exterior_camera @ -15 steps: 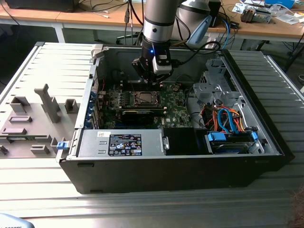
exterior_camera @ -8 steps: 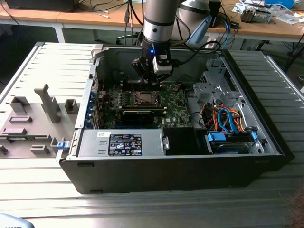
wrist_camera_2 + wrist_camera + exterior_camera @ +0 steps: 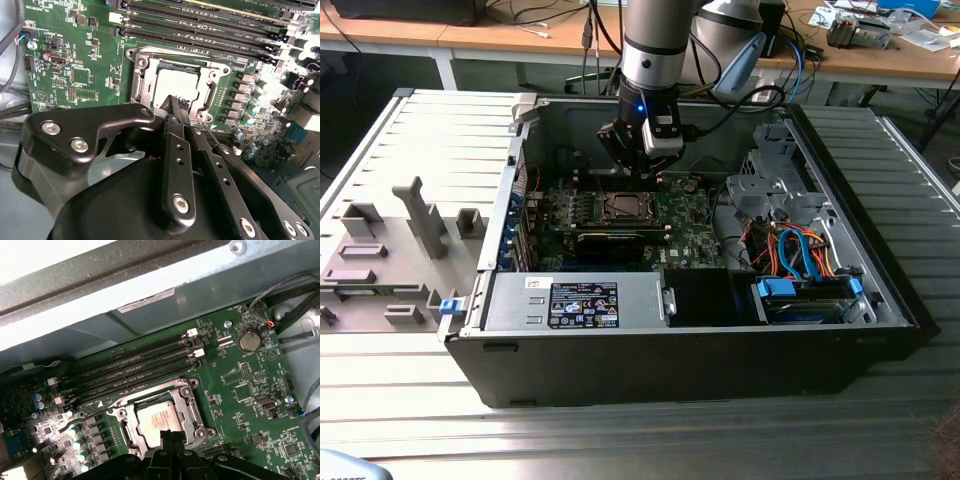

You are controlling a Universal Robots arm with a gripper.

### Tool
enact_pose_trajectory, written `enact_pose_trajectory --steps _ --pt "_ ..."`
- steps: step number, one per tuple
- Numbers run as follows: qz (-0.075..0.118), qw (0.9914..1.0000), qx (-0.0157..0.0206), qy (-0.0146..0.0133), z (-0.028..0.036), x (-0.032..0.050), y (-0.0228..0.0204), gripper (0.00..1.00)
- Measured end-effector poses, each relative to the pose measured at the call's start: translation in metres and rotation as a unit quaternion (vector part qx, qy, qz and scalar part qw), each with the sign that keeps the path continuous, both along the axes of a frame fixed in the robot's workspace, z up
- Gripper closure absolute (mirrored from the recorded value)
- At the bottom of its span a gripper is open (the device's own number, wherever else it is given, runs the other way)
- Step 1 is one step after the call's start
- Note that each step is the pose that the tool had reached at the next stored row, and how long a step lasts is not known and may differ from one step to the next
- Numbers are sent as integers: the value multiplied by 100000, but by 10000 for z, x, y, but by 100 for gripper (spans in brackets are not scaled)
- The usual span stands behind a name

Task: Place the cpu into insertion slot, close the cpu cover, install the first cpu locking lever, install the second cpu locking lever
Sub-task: 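Install the first cpu locking lever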

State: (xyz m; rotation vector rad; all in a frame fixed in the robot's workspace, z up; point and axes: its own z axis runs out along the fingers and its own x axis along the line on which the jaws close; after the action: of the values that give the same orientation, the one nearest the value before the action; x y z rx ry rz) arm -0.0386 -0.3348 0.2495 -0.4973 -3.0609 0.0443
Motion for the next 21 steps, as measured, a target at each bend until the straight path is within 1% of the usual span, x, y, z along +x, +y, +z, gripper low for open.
enact_pose_trajectory --steps 21 --pt "1305 99991 0 0 0 0 0 89"
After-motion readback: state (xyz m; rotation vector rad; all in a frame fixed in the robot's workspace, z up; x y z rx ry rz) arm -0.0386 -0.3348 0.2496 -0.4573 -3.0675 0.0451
